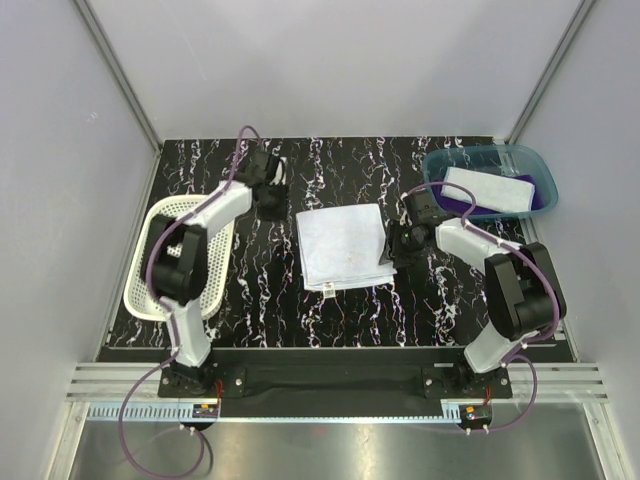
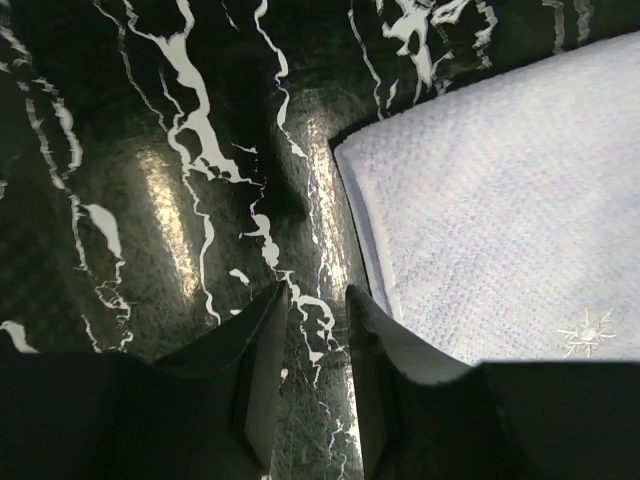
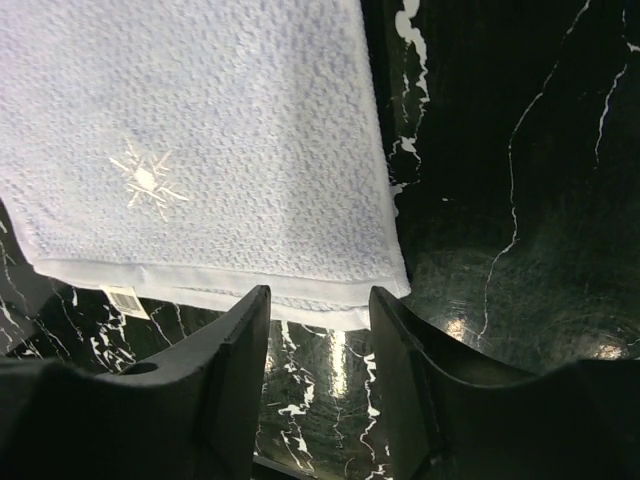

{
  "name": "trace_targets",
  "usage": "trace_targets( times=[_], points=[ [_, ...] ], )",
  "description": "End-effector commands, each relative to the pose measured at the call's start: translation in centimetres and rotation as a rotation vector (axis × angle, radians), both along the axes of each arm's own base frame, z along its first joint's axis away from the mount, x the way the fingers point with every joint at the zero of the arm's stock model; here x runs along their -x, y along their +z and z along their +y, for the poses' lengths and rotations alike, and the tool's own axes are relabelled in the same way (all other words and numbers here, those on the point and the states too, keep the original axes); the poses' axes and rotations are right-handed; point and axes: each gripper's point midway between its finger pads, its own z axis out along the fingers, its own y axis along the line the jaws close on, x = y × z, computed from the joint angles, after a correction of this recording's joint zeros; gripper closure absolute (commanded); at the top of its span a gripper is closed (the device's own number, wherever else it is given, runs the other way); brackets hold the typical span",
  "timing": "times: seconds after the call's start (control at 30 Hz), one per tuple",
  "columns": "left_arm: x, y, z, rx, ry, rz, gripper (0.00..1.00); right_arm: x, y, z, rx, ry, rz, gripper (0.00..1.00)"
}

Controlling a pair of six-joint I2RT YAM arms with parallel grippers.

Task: Fold and stack the towels
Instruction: Fold the towel

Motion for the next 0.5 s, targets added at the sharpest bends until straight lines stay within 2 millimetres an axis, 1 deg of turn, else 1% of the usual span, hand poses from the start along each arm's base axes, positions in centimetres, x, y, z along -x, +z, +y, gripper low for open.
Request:
trace_targets(
  times=[0.0, 0.03, 0.07, 0.1, 0.13, 0.17, 0.23, 0.27, 0.3, 0.33, 0.37, 0.4, 0.43, 0.47],
  points=[
    [3.3, 6.0, -0.7, 0.098, -0.024, -0.135, 0.65, -1.4, 1.9, 0.8, -0.043, -0.017, -0.061, 0.51],
    [4.6, 5.6, -1.3, 0.145, -0.035, -0.122, 0.65, -1.5, 1.4, 0.4, -0.032, -0.013, -0.051, 0.53],
    [5.5, 6.4, -3.2, 0.246, -0.063, -0.141, 0.65, -1.9, 1.4, 0.4, -0.038, -0.009, -0.050, 0.55],
    [7.8, 5.1, -3.1, 0.262, -0.065, -0.105, 0.66, -2.1, 1.3, 0.3, -0.044, -0.009, -0.045, 0.58],
    [8.6, 4.9, -3.4, 0.276, -0.060, -0.097, 0.66, -2.2, 0.6, 0.0, -0.041, -0.004, -0.024, 0.64],
    [9.3, 4.9, -4.6, 0.314, -0.062, -0.098, 0.68, -2.5, 0.5, -0.5, -0.046, -0.015, -0.019, 0.66],
    [11.3, 3.6, -5.3, 0.343, -0.051, -0.052, 0.70, -2.6, -0.3, -0.8, -0.045, -0.016, 0.001, 0.69],
    [11.9, 3.4, -6.2, 0.359, -0.062, -0.055, 0.72, -2.5, -0.6, -0.8, -0.049, -0.018, 0.008, 0.71],
    [12.3, 3.1, -6.6, 0.377, -0.059, -0.049, 0.72, -2.3, -0.7, -0.5, -0.069, -0.010, 0.016, 0.71],
    [13.0, 2.2, -6.7, 0.394, -0.037, -0.015, 0.73, -2.4, -0.8, -0.1, -0.090, -0.012, 0.011, 0.71],
    [12.9, 2.3, -7.2, 0.417, -0.039, -0.029, 0.73, -1.7, -1.4, 0.1, -0.106, -0.011, 0.033, 0.73],
    [13.0, 2.2, -7.3, 0.428, -0.038, -0.025, 0.74, -1.7, -1.5, 0.2, -0.117, -0.017, 0.027, 0.73],
    [13.2, 1.6, -7.1, 0.420, -0.022, -0.013, 0.74, -1.4, -1.8, 0.2, -0.122, -0.023, 0.036, 0.73],
    [13.2, 1.5, -7.1, 0.413, -0.020, -0.013, 0.74, -0.5, -2.4, 0.0, -0.119, -0.024, 0.053, 0.74]
  ],
)
